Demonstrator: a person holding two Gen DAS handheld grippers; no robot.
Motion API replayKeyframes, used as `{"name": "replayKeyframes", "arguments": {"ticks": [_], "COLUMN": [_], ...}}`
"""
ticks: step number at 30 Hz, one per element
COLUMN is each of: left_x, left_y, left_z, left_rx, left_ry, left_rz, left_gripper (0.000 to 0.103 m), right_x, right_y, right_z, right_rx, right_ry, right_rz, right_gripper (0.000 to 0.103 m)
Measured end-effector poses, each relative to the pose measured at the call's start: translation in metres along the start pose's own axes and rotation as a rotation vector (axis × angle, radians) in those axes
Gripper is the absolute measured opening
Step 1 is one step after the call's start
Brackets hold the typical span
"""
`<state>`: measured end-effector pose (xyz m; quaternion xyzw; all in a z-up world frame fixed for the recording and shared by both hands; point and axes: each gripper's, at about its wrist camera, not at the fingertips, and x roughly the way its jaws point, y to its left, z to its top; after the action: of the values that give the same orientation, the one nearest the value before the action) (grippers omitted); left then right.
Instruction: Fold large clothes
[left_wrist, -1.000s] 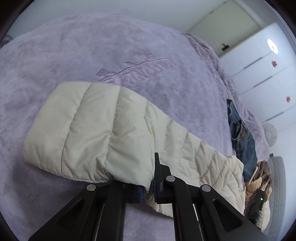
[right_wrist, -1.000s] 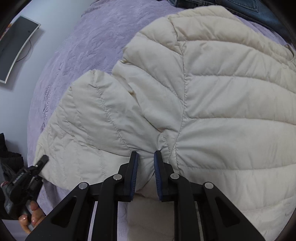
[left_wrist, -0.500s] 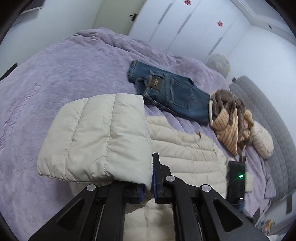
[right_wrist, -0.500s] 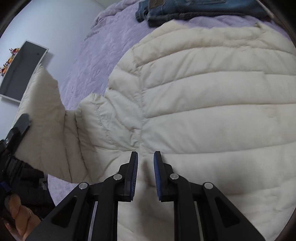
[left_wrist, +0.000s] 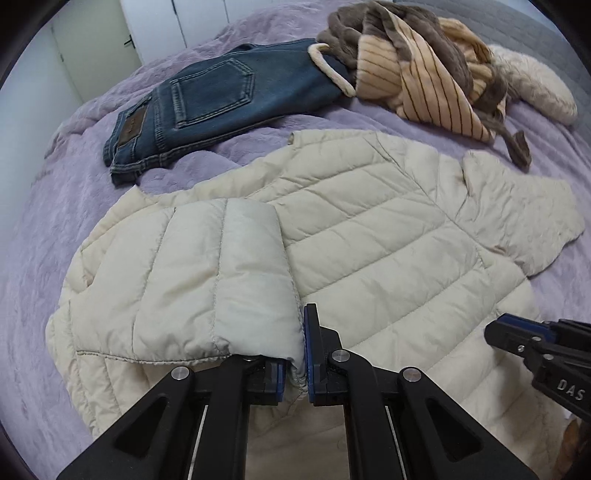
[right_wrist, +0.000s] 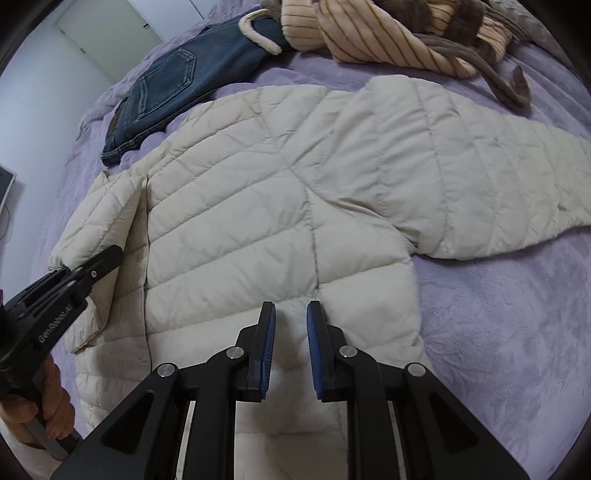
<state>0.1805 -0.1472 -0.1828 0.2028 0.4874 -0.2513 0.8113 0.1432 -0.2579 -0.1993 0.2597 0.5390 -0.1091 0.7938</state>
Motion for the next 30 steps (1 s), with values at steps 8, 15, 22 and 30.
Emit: {"name": "replayKeyframes", "arguments": {"ticks": [8, 15, 22, 30], "left_x": [-0.013, -0.046, -0.082, -0.055], "left_y": [-0.033, -0.016, 0.077, 0.145], "left_z": [0.0, -0.014, -0.074, -0.139], "left_rx": [0.094, 0.069, -0.167, -0.372], "left_ry": [-0.077, -0.129, -0.147, 0.029], "left_rz": [0.033, 0.024, 0.212, 0.329], "left_gripper": [0.1, 0.1, 0.1, 0.1], "right_x": [0.001, -0.021, -0.051, 0.005], "right_y": [-0.015, -0.023, 0.063, 0.22], "right_z": [0.007, 0.011, 0.015, -0.016], "right_rx": [0.055, 0.028, -0.32, -0.911], "right_ry": [-0.005, -0.021, -0.116, -0.191], "right_rz": [0.104, 0.083, 0.086, -0.125], "right_gripper": [0.02, 0.026, 0.076, 0.078]}}
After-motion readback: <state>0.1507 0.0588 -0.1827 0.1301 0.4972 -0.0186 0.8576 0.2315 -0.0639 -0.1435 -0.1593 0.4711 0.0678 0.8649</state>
